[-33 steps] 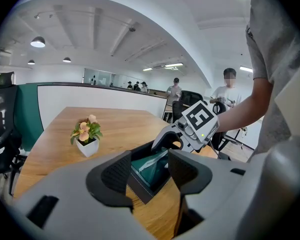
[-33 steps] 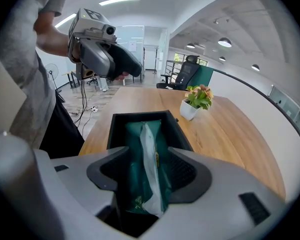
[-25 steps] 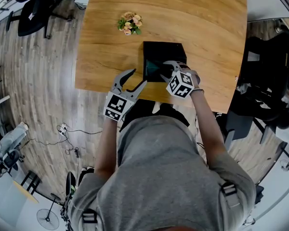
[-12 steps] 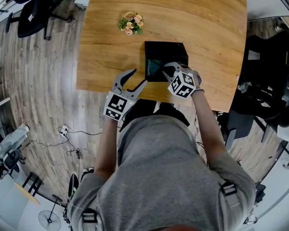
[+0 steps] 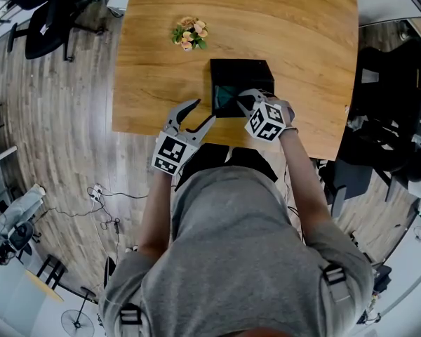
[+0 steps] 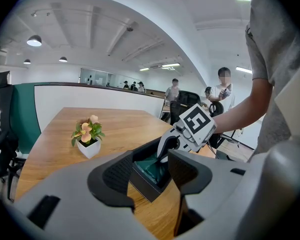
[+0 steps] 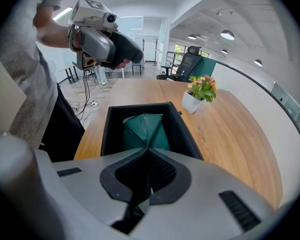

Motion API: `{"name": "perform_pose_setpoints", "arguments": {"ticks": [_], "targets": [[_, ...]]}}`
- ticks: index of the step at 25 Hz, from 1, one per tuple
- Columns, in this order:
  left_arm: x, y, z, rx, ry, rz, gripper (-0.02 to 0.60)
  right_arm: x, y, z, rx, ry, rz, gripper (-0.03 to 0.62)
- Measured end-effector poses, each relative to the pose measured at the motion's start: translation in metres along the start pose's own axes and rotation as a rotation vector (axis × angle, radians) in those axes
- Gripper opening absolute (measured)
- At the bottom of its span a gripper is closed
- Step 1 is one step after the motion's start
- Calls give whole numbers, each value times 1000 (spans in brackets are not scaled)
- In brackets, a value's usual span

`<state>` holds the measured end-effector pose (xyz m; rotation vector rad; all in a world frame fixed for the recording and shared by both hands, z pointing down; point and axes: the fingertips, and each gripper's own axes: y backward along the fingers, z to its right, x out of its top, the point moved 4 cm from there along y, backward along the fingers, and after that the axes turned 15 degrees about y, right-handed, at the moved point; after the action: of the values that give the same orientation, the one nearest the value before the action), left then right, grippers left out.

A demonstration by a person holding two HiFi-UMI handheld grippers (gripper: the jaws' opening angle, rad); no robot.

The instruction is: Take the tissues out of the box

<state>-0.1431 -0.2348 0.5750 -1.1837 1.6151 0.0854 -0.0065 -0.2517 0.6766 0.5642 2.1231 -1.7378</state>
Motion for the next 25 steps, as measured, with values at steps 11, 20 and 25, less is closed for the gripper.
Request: {"name": "perform_pose_setpoints", "arguments": {"ticks": [11, 20, 25], "targets": [[7, 2, 5, -5, -19, 10, 229, 1, 10, 5, -45, 15, -12, 8], [17, 1, 23, 3, -35, 31, 229, 8, 25, 6, -46, 40, 12, 8], [16, 4, 31, 18, -34, 42, 229, 11, 32, 7, -55, 49, 30, 8]]}}
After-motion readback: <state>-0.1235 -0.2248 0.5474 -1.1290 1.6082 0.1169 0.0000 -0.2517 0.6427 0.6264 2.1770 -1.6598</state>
